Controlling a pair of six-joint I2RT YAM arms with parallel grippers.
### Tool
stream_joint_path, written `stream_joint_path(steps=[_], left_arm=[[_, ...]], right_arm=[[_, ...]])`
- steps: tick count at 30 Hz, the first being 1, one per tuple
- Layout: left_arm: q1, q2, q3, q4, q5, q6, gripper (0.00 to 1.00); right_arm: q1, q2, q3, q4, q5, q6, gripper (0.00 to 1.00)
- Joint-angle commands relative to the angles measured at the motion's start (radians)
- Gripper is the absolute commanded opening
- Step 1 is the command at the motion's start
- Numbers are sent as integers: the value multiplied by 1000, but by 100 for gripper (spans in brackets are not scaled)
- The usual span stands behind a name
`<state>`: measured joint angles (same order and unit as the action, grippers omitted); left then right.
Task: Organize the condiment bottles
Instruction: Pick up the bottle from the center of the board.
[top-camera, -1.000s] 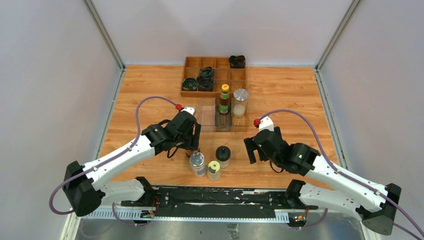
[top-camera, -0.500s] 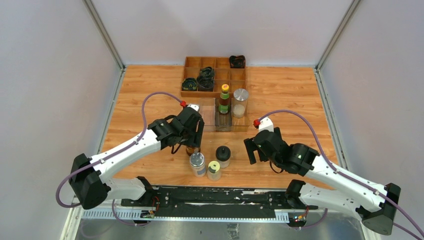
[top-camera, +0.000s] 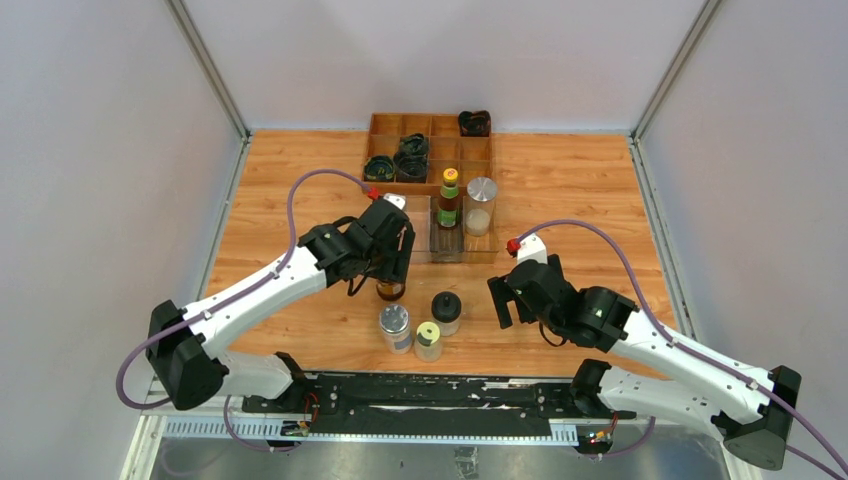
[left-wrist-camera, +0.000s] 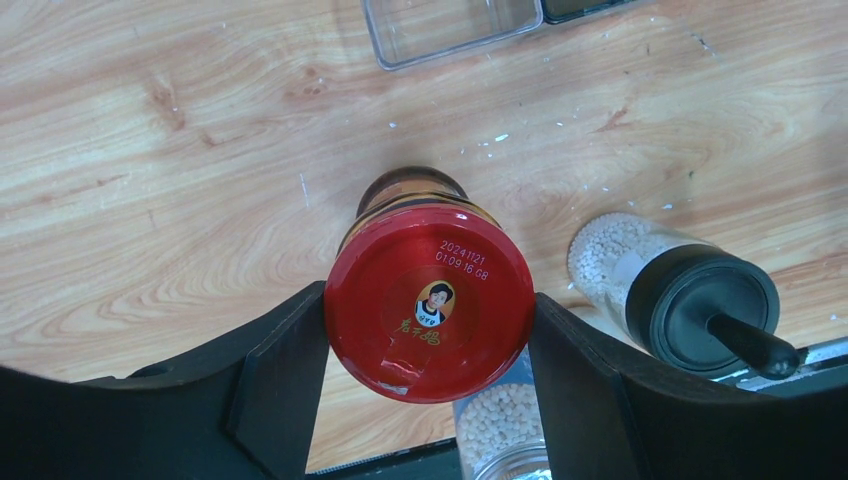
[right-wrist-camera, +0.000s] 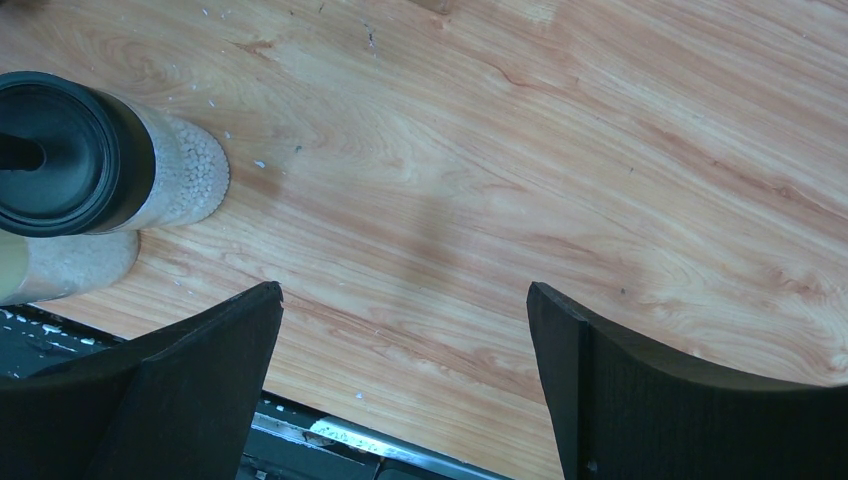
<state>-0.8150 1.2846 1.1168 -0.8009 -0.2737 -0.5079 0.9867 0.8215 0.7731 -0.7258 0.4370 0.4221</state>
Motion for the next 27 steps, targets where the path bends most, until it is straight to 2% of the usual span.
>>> stream_joint_path(steps=[1,27], left_arm=[[-6,2,72,18,-19,19,57],[4,150,380,-77,1,96,57]], right_arm=[[10,-2,-2,-4,11,1,99],[10,-6,-8,-4,18,4,99]])
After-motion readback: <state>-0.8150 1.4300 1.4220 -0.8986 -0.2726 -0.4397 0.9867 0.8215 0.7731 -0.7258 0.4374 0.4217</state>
